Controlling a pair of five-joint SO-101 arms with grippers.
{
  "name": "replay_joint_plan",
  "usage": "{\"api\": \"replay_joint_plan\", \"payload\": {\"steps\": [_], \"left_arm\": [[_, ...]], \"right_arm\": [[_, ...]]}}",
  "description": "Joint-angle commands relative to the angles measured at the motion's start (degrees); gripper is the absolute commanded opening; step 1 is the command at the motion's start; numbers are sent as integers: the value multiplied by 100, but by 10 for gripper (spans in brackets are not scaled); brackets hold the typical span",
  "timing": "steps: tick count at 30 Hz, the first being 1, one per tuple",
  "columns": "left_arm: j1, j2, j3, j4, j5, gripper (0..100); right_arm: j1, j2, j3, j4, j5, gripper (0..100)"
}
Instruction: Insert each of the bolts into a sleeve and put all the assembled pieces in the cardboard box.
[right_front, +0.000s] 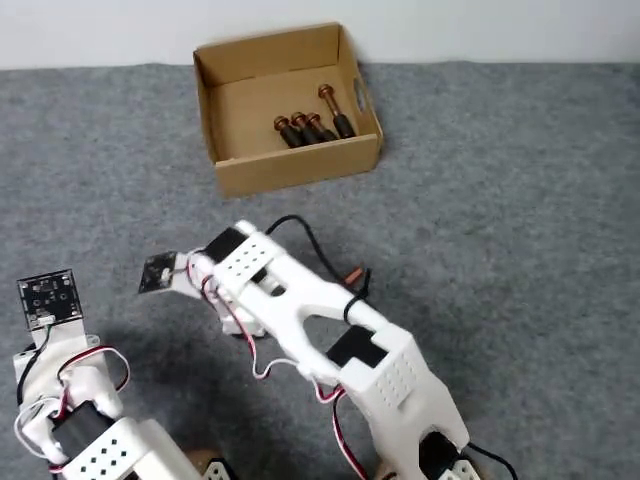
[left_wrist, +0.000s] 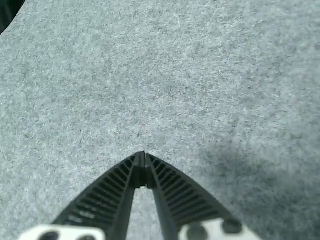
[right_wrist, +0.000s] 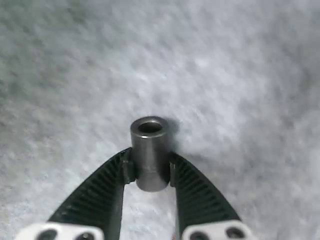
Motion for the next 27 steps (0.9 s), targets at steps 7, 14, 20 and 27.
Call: {"api": "replay_joint_plan", "payload": {"steps": [7, 14, 20, 27], "left_arm": [[-35, -53, -251, 35, -53, 5], [-35, -53, -251, 35, -53, 5], [-35, -53, -251, 35, -53, 5], [-35, -53, -259, 35, -53, 5]], "right_arm": [[620, -110, -149, 444, -149, 136], [400, -40, -615, 435, -141, 204], [356, 84, -659, 321, -114, 163], [365, 435, -668, 453, -141, 35]]}}
